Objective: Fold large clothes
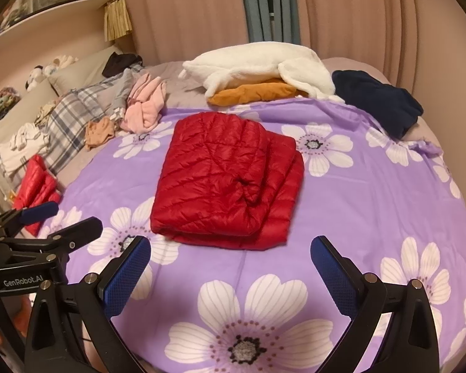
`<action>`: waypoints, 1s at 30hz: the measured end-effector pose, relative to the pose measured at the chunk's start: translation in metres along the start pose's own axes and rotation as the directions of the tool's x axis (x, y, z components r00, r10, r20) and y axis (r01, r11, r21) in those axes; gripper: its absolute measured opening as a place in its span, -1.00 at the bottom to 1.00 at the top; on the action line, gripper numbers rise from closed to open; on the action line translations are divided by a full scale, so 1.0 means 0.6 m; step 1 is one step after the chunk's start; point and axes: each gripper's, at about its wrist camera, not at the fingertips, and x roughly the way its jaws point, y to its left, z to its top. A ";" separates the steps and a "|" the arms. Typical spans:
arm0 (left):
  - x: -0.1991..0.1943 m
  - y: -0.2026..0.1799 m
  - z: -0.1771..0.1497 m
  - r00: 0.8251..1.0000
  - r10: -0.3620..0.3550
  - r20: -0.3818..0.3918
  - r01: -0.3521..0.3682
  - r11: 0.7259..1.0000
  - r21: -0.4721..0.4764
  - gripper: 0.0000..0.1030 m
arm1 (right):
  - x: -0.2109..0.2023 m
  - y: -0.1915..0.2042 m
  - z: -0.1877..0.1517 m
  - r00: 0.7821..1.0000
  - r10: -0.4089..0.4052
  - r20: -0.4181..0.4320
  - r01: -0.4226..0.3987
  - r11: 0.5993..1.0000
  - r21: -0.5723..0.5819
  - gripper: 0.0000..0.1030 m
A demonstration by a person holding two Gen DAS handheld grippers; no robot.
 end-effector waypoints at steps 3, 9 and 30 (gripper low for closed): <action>0.000 0.000 0.000 1.000 0.000 0.001 0.000 1.000 0.001 0.99 | 0.000 -0.001 0.000 1.000 0.000 0.001 0.000 1.000 -0.006 0.97; 0.002 -0.002 -0.003 1.000 -0.008 0.000 0.008 1.000 0.009 0.99 | -0.001 -0.002 0.002 1.000 0.001 0.002 -0.001 1.000 -0.005 0.97; 0.004 -0.009 -0.001 1.000 -0.017 -0.006 0.017 1.000 0.019 0.99 | -0.004 -0.002 0.004 1.000 0.004 0.005 -0.004 1.000 -0.008 0.97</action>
